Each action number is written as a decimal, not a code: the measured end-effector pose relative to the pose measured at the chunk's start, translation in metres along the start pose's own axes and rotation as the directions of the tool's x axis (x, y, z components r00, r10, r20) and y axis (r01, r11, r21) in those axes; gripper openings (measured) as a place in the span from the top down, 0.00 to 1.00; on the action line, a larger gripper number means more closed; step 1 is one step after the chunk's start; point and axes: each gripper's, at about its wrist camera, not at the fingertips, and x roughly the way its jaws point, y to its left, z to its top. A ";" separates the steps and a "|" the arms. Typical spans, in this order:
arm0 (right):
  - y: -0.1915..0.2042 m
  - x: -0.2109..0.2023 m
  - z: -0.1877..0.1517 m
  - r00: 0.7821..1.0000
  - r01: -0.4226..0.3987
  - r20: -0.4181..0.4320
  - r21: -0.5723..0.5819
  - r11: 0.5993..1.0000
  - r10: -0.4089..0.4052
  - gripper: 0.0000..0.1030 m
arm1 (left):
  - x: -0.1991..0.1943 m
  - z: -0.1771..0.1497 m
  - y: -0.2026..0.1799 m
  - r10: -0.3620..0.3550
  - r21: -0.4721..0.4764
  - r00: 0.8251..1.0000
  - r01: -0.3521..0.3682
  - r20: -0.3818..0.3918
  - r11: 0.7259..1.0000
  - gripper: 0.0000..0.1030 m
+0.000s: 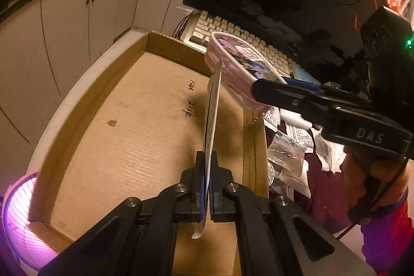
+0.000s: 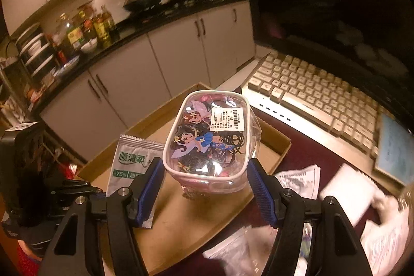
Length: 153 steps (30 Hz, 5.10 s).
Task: Organize soft objects
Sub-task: 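Carry both items over the cardboard tray and release the pouch from the right gripper, then lower the green-white sachet into the tray and open the left gripper, then move both grippers back over the pile of packets, then grasp the iridescent foil packet with the left gripper while the right grasps a white paper packet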
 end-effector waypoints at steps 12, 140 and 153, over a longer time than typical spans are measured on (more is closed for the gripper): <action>-0.035 0.050 -0.005 0.994 -0.075 -0.074 -0.009 0.997 0.074 0.31 | 0.028 0.001 -0.011 -0.036 -0.093 0.995 0.027 -0.096 0.995 0.98; -0.194 -0.168 -0.169 0.951 0.044 0.250 0.466 0.884 -0.179 0.92 | 0.070 -0.004 -0.157 0.047 0.296 0.997 -0.026 -0.065 0.955 0.86; -0.188 -0.166 -0.164 0.955 0.026 0.252 0.452 0.892 -0.156 0.92 | 0.063 -0.004 -0.155 0.044 0.294 0.997 -0.026 -0.056 0.956 0.86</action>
